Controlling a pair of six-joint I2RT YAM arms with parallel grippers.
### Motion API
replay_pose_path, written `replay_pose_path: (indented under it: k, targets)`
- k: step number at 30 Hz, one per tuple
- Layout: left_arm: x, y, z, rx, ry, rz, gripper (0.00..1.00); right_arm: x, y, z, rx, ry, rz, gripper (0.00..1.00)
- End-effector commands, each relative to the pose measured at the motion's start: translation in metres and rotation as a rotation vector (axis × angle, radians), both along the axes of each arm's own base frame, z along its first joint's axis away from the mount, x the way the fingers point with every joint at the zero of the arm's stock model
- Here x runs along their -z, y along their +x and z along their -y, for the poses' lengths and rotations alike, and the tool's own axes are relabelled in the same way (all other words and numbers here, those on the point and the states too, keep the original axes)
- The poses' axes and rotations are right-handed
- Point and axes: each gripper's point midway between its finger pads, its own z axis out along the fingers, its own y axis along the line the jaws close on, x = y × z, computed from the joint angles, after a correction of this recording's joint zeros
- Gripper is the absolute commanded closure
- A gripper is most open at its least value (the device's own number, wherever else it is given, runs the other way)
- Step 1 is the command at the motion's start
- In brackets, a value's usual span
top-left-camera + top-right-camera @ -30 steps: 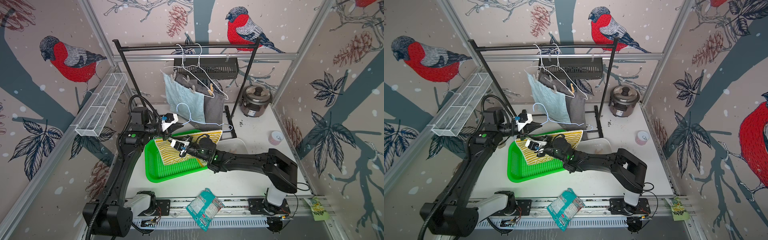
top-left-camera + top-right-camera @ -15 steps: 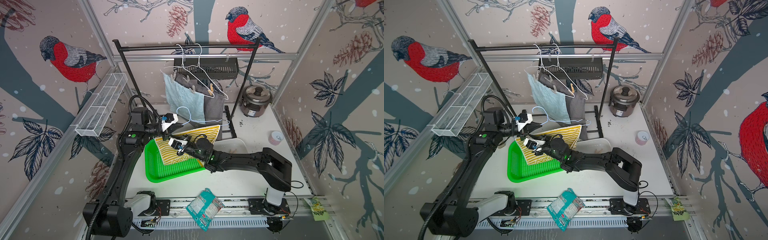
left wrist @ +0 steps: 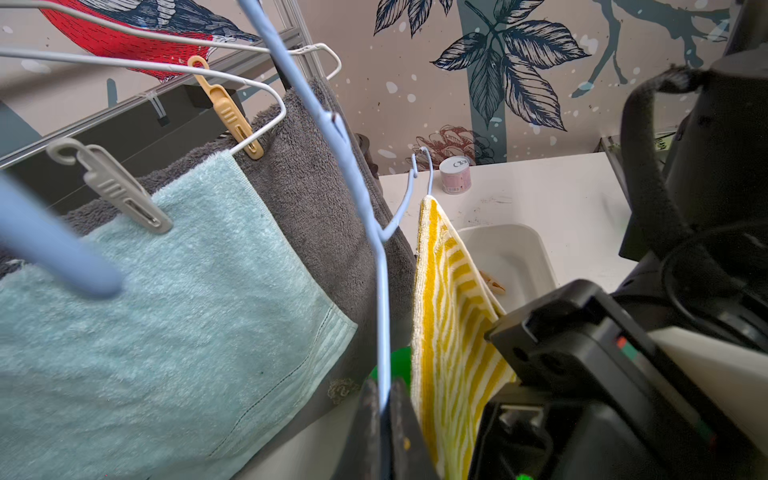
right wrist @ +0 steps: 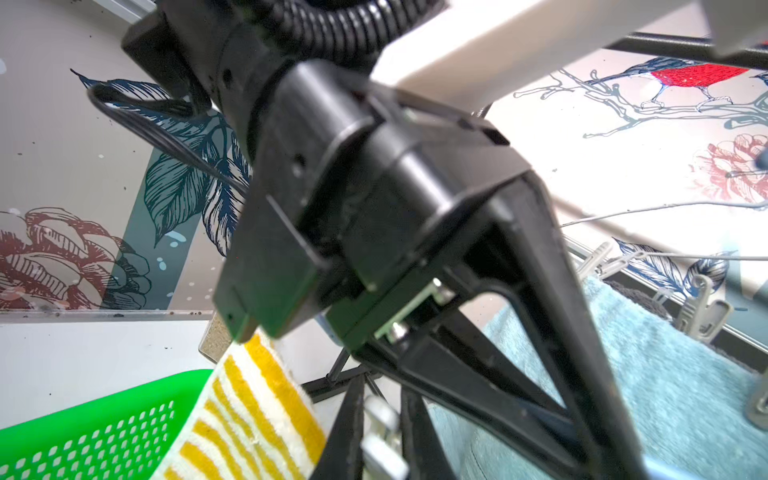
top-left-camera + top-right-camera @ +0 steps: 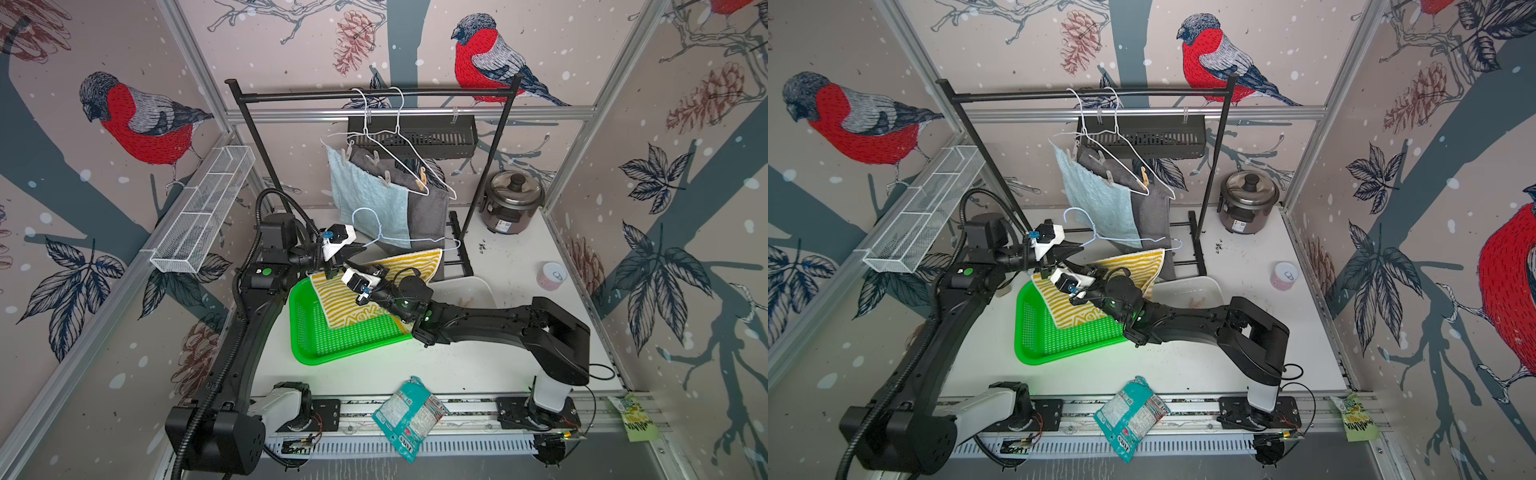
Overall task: Remove the clothespins securing towels to the hanger
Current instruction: Remove the clothespin from the hanger.
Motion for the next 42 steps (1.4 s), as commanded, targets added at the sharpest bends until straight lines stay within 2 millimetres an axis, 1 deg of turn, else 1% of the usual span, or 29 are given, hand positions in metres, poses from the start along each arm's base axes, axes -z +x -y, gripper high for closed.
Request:
replay_pose_path:
  k: [1, 5, 11, 14, 17, 23, 30, 31, 32, 35, 41, 42]
  targets:
    - [0.0, 0.0, 0.0, 0.002, -0.001, 0.003, 1.0, -0.035, -0.007, 0.011, -0.01, 0.129, 0.033, 0.92]
    - [-0.001, 0.001, -0.001, -0.007, 0.003, 0.007, 1.0, -0.031, -0.014, 0.014, -0.02, 0.123, 0.02, 0.92]
    - [-0.001, 0.004, -0.002, -0.023, 0.003, 0.013, 1.0, -0.025, -0.029, 0.023, -0.044, 0.1, -0.017, 0.92]
    - [-0.002, 0.006, -0.003, -0.035, 0.004, 0.014, 1.0, -0.02, -0.034, 0.032, -0.043, 0.087, -0.044, 0.92]
    - [-0.002, 0.006, -0.004, -0.046, 0.008, 0.021, 1.0, -0.017, -0.034, 0.046, -0.009, 0.079, -0.074, 0.92]
    - [-0.002, 0.006, -0.005, -0.054, 0.011, 0.023, 1.0, -0.013, -0.02, 0.081, 0.099, 0.029, -0.164, 0.92]
    - [-0.003, 0.004, -0.006, -0.062, 0.014, 0.033, 1.0, -0.014, 0.003, 0.137, 0.223, 0.04, -0.288, 0.92]
    - [-0.002, 0.004, -0.006, -0.064, 0.015, 0.032, 1.0, -0.008, 0.007, 0.142, 0.242, 0.025, -0.306, 0.92]
    - [-0.002, 0.004, -0.006, -0.068, 0.018, 0.033, 1.0, -0.015, 0.007, 0.153, 0.254, 0.04, -0.309, 0.92]
    - [-0.001, 0.005, -0.007, -0.08, 0.023, 0.035, 1.0, -0.014, 0.014, 0.173, 0.307, 0.034, -0.343, 0.92]
    - [0.0, 0.004, -0.01, -0.108, 0.028, 0.036, 1.0, -0.013, 0.019, 0.211, 0.371, 0.057, -0.4, 0.92]
    - [0.001, 0.003, -0.01, -0.109, 0.027, 0.034, 1.0, -0.009, 0.02, 0.215, 0.381, 0.05, -0.413, 0.92]
